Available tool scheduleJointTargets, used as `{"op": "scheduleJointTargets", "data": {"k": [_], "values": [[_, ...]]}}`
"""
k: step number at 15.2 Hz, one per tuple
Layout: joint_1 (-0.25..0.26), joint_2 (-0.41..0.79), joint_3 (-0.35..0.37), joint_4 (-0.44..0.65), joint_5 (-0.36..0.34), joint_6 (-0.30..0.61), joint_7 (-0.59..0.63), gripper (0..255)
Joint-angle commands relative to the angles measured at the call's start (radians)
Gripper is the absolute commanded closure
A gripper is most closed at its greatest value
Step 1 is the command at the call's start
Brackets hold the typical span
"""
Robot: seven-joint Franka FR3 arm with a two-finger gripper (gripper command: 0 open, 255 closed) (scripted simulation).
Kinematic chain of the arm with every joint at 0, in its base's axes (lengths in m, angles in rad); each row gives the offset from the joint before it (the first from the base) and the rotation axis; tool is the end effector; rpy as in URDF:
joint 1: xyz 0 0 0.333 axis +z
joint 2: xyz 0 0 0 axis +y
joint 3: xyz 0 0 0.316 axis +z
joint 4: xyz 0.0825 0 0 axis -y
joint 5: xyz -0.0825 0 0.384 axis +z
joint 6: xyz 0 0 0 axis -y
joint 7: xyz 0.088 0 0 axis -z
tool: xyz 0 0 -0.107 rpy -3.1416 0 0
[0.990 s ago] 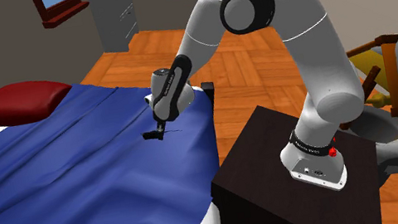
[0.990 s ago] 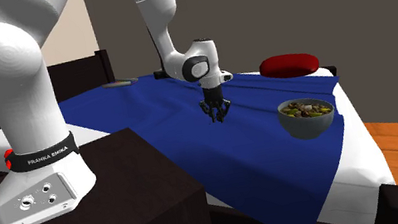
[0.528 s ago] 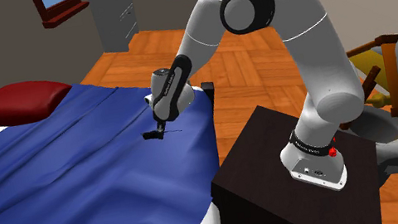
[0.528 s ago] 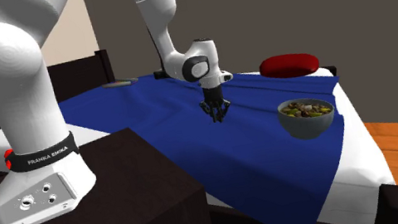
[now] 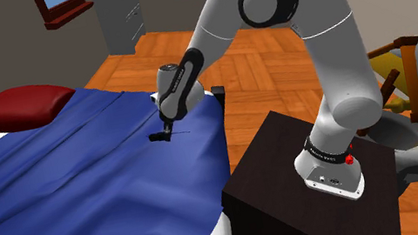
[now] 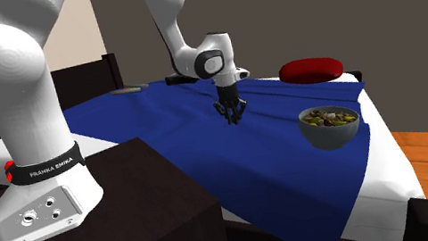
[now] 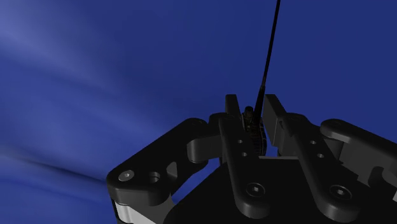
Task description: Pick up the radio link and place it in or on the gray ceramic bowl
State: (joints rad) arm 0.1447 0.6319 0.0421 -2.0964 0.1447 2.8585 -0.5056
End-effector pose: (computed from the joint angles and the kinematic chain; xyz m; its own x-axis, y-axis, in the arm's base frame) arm 0.5749 0.1011 0.1259 0.8456 0.5130 0.1474 0.5203 -0.8539 -0.0128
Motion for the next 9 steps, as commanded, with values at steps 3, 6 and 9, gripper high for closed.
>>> {"op": "scheduleJointTargets", "data": {"k": [3, 6, 9], "values": [[0.004, -0.053, -0.004, -0.019, -0.002, -0.034, 0.006, 255], [0.006, -0.091, -0.008, -0.029, -0.005, -0.062, 0.010, 255], [0.009, -0.128, -0.011, -0.038, -0.008, -0.091, 0.015, 255]]}}
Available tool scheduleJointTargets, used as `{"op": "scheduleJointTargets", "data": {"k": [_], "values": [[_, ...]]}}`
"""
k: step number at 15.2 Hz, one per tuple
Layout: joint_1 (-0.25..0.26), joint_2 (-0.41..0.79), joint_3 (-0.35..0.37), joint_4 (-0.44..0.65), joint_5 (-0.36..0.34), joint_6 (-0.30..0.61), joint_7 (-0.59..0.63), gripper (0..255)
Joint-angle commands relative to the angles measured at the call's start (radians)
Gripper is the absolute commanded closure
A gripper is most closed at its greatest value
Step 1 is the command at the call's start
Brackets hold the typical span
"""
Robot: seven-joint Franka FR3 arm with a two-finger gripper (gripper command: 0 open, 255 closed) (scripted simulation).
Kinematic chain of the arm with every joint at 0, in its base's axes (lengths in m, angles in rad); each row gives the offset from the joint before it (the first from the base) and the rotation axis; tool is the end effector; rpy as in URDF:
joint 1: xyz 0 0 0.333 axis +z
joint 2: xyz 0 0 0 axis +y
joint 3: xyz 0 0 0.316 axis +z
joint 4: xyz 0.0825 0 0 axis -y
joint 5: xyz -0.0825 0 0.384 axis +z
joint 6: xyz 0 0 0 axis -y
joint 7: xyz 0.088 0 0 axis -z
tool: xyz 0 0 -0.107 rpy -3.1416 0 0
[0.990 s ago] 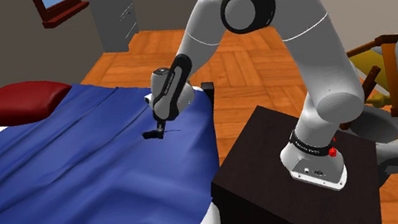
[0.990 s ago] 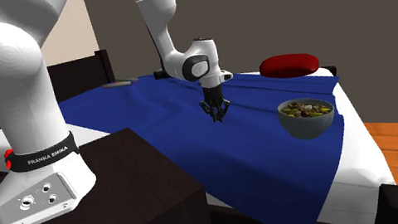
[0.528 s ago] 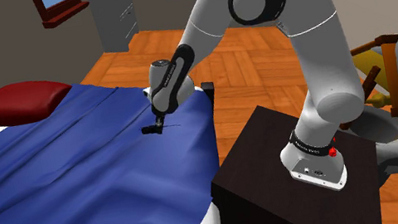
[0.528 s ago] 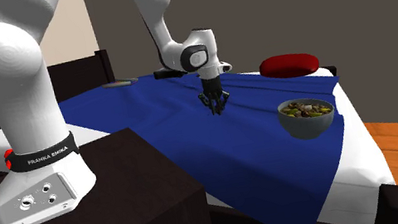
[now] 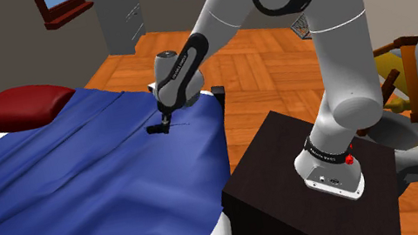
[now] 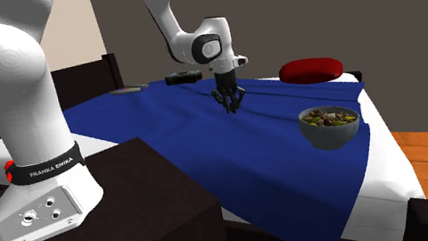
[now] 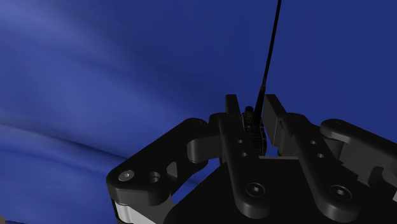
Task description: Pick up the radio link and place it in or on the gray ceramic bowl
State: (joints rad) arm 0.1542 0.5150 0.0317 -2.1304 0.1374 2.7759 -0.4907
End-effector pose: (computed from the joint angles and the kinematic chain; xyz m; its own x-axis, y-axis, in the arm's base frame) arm 0.5747 0.1020 0.1742 0.8456 0.5131 0.1475 0.5203 -0.8539 -0.0127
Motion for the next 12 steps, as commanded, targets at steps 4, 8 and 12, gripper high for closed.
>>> {"op": "scheduleJointTargets", "data": {"k": [4, 8, 12], "values": [[0.002, -0.060, -0.005, -0.012, -0.005, -0.048, 0.006, 255], [0.005, -0.106, -0.009, -0.017, -0.010, -0.090, 0.013, 255], [0.007, -0.151, -0.013, -0.018, -0.016, -0.133, 0.020, 255]]}}
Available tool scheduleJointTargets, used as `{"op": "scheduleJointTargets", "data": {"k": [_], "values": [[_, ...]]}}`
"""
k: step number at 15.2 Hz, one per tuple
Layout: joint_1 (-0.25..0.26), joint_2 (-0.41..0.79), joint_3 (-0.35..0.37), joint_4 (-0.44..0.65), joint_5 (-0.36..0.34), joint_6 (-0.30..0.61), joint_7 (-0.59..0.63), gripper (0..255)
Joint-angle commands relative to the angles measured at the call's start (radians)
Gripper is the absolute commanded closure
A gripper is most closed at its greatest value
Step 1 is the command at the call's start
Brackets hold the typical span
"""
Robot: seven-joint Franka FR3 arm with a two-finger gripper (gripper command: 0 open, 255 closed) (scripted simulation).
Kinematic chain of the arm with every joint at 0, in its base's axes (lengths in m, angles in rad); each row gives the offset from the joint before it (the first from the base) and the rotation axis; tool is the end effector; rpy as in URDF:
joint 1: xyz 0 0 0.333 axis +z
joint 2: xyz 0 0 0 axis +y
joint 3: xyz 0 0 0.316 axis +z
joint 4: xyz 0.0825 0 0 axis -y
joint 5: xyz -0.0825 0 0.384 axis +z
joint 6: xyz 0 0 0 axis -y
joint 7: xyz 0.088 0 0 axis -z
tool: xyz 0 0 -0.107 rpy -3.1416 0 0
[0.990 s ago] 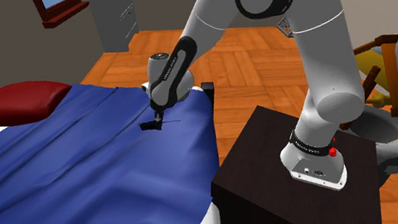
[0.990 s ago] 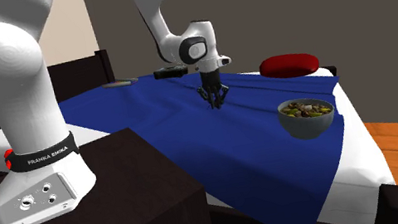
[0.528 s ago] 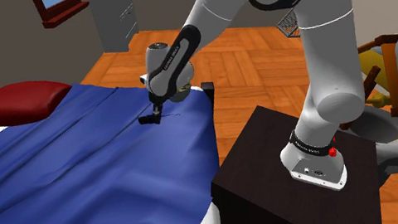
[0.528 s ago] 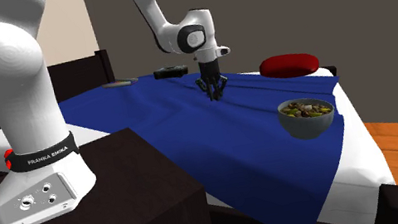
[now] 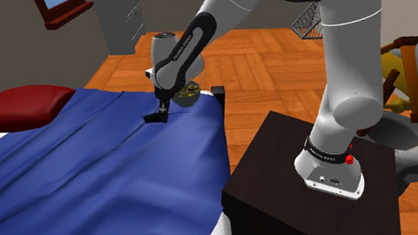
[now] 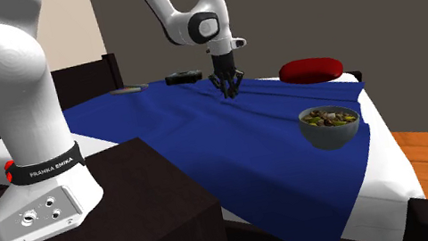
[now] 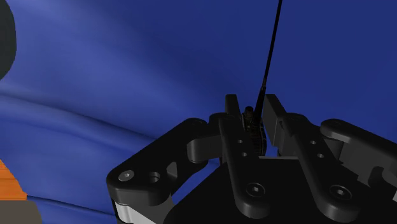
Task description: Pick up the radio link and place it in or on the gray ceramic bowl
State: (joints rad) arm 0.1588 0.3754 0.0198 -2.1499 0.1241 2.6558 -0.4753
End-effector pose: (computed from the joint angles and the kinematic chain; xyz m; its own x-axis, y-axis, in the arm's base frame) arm 0.5743 0.1001 0.2363 0.8457 0.5128 0.1476 0.5201 -0.8540 -0.0126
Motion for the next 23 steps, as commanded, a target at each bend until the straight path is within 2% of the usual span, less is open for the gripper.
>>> {"op": "scheduleJointTargets", "data": {"k": [1, 5, 14, 23], "values": [[0.003, -0.022, -0.002, 0.002, -0.004, -0.024, 0.006, 255], [0.004, -0.060, -0.004, 0.004, -0.009, -0.064, 0.012, 255], [-0.154, 0.035, -0.036, 0.161, 0.038, -0.143, -0.206, 255], [-0.299, 0.189, -0.059, 0.419, 0.064, -0.267, -0.374, 255]]}}
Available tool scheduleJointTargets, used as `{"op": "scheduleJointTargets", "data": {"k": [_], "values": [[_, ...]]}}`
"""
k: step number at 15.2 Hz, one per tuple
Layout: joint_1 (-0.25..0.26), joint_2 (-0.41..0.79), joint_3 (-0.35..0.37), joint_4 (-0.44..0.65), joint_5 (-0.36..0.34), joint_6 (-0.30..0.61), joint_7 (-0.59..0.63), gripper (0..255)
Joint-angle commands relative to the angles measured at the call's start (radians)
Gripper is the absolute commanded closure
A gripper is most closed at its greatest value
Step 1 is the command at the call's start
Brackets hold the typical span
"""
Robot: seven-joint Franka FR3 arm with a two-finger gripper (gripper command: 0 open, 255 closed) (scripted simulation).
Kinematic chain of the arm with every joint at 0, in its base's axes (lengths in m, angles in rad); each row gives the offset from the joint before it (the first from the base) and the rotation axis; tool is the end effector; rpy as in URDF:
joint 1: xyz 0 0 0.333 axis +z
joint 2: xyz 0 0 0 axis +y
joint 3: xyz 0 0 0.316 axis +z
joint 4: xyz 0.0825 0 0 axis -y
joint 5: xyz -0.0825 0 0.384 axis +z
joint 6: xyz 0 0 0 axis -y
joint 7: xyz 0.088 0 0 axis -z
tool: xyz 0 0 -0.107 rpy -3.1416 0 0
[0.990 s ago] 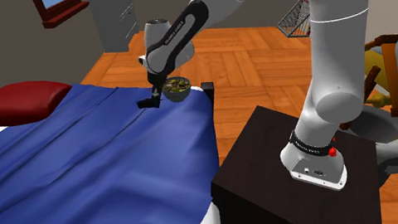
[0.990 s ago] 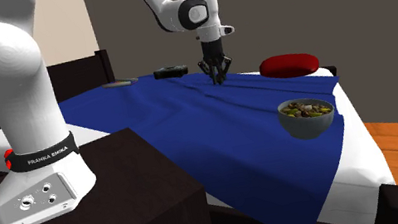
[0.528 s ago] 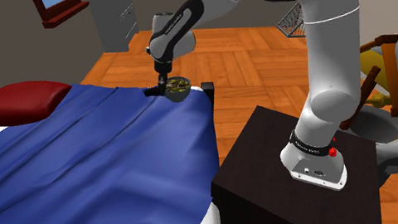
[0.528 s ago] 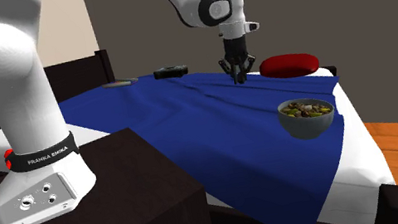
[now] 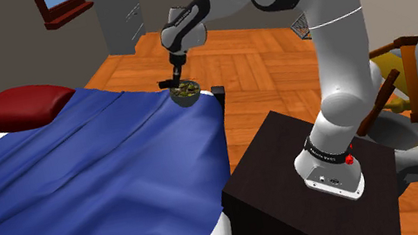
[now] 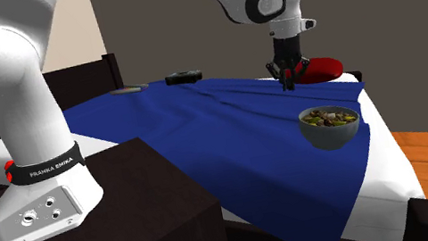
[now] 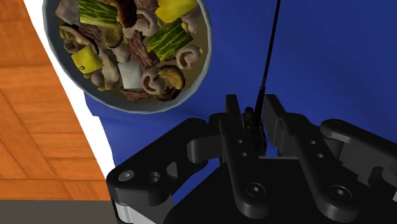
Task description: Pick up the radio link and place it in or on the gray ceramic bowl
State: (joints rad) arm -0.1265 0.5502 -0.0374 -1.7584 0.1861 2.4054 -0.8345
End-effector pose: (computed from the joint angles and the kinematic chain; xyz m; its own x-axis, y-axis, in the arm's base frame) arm 0.6648 -0.1063 0.2643 0.8461 0.5121 0.1478 0.5193 -0.8545 -0.0122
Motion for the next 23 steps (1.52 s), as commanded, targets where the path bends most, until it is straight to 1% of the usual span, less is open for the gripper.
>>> {"op": "scheduleJointTargets", "data": {"k": [1, 5, 8, 21, 23], "values": [[-0.029, 0.035, -0.004, 0.064, 0.003, -0.034, -0.031, 255], [-0.088, 0.130, -0.012, 0.228, 0.009, -0.110, -0.086, 255], [-0.132, 0.215, -0.016, 0.377, 0.010, -0.180, -0.121, 255], [-0.137, 0.322, -0.006, 0.380, 0.023, -0.076, -0.139, 255], [-0.137, 0.322, -0.006, 0.380, 0.023, -0.076, -0.139, 255]]}}
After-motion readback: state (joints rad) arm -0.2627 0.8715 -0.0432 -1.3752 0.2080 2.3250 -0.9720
